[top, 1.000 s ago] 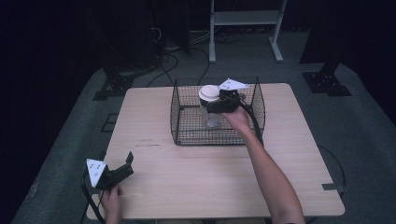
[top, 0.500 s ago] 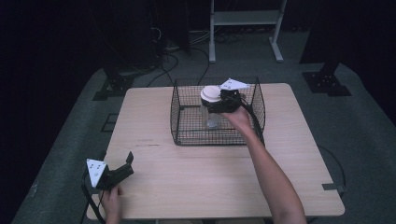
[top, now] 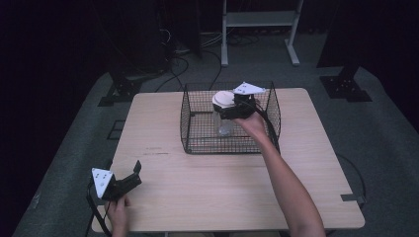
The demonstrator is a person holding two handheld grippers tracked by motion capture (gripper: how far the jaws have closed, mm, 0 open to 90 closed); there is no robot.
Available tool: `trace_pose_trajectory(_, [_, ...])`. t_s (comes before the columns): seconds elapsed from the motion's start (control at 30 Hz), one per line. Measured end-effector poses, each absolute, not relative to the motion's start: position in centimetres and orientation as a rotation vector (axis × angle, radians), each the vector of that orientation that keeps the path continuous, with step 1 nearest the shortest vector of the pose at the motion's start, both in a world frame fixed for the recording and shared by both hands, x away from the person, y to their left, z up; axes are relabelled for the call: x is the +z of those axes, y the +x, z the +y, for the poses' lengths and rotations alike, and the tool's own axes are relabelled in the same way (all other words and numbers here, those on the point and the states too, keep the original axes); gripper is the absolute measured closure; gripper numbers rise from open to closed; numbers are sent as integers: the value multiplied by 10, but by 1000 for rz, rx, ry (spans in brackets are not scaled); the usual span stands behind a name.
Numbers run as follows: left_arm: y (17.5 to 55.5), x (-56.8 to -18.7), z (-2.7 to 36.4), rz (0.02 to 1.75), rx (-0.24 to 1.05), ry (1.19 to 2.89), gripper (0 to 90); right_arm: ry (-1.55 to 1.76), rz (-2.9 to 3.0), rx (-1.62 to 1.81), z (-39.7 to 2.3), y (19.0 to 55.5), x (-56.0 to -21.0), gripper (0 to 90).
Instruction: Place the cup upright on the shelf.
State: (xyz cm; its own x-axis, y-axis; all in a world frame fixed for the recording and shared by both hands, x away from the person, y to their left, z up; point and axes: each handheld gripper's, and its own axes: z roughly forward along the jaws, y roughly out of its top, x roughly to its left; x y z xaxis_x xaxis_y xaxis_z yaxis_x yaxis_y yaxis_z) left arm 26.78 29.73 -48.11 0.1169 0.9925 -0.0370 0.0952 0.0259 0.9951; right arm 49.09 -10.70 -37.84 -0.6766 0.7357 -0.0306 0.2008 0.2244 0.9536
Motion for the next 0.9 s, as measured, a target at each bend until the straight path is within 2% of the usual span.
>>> trace_pose_trajectory(0.9, [267, -481, 297, 1199, 1052, 1307, 0, 802, 1946, 1568, -126, 462, -339, 2])
